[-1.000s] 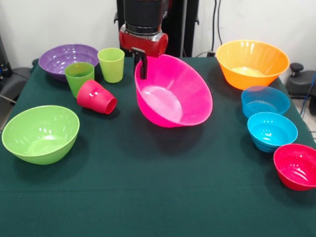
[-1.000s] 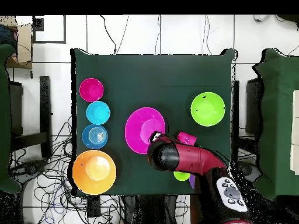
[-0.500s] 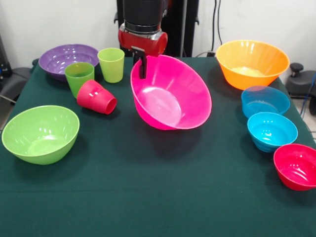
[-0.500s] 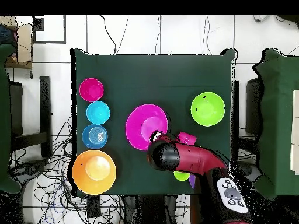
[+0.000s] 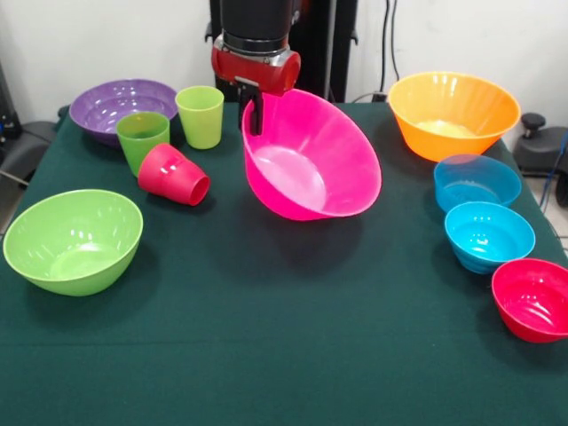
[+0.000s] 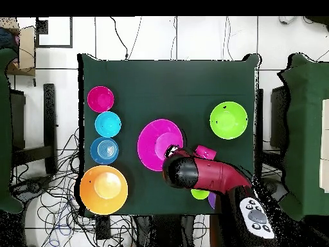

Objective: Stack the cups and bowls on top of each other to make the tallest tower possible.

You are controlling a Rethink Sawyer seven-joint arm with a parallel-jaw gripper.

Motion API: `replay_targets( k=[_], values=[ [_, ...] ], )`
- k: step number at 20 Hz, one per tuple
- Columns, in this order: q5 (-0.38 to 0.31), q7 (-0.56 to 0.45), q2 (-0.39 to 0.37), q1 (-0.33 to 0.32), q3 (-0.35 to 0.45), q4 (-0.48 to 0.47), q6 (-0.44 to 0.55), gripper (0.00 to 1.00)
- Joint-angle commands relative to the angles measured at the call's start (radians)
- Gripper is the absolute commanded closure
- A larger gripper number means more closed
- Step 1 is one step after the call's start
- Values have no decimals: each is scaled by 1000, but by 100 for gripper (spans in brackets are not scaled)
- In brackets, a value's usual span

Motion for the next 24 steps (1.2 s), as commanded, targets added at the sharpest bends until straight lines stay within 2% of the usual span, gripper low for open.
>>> replay_targets(
  k=[1, 11, 17, 24],
  values=[
    [-1, 15, -38, 9, 29, 23, 152, 100],
    [-13, -7, -69, -9, 30, 19, 209, 100],
    [-28, -10, -57, -27, 30, 11, 189, 100],
    [-102, 49, -57, 78, -97, -51, 141, 100]
  ],
)
